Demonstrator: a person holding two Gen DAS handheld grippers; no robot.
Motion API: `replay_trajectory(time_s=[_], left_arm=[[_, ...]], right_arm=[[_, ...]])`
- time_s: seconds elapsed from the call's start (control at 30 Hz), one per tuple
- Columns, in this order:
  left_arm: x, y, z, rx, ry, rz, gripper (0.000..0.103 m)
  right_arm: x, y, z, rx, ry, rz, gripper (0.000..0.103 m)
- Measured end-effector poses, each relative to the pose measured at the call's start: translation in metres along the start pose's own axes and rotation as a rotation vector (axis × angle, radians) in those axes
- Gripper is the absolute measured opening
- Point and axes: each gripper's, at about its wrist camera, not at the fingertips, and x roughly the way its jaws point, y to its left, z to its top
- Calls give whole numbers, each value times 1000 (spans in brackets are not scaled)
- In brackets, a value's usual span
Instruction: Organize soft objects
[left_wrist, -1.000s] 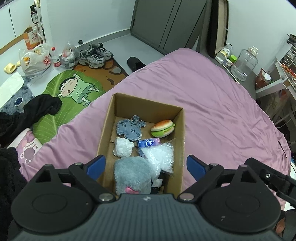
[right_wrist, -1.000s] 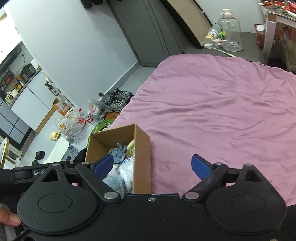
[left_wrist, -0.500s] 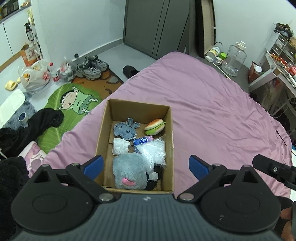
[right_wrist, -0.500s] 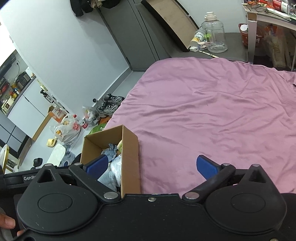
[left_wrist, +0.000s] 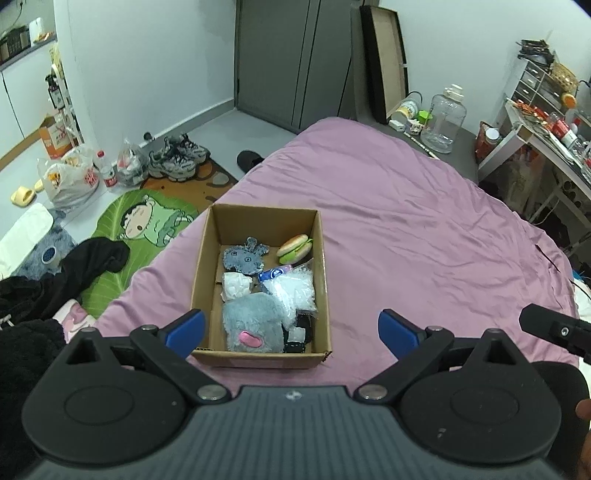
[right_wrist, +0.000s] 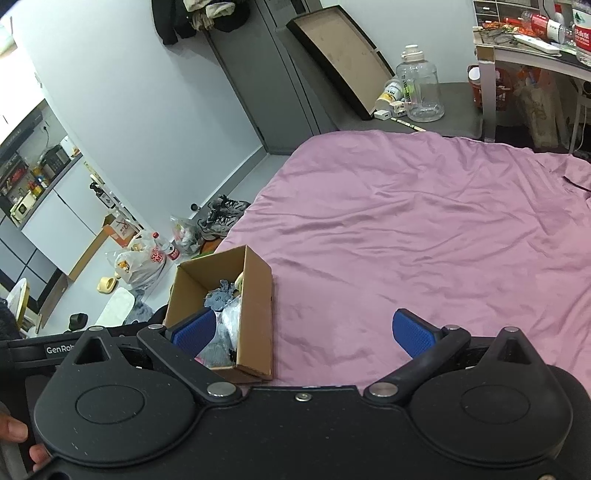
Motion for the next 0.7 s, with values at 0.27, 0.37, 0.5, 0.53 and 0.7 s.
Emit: replay_trajectory(time_s=[0.27,0.37,0.5,0.53,0.7], left_arm=[[-19,-4,-14,5,-36,7,100],[-21,-6,-23,7,-41,2,100],[-24,-12,-38,28,-42,-2,100],[-24,-13,-41,36,-42,-4,100],[-32,-15,-55,50,-50,-2,100]], right_arm=[[-18,-5,-12,-15,-11,13,103],[-22,-3,-19,-31,-4,15,103],[-29,-4,-32,-46,5,21,103],[-30,-5,-34,-47,6,21,103],[-40,-7,-45,-53,-3,9,103]])
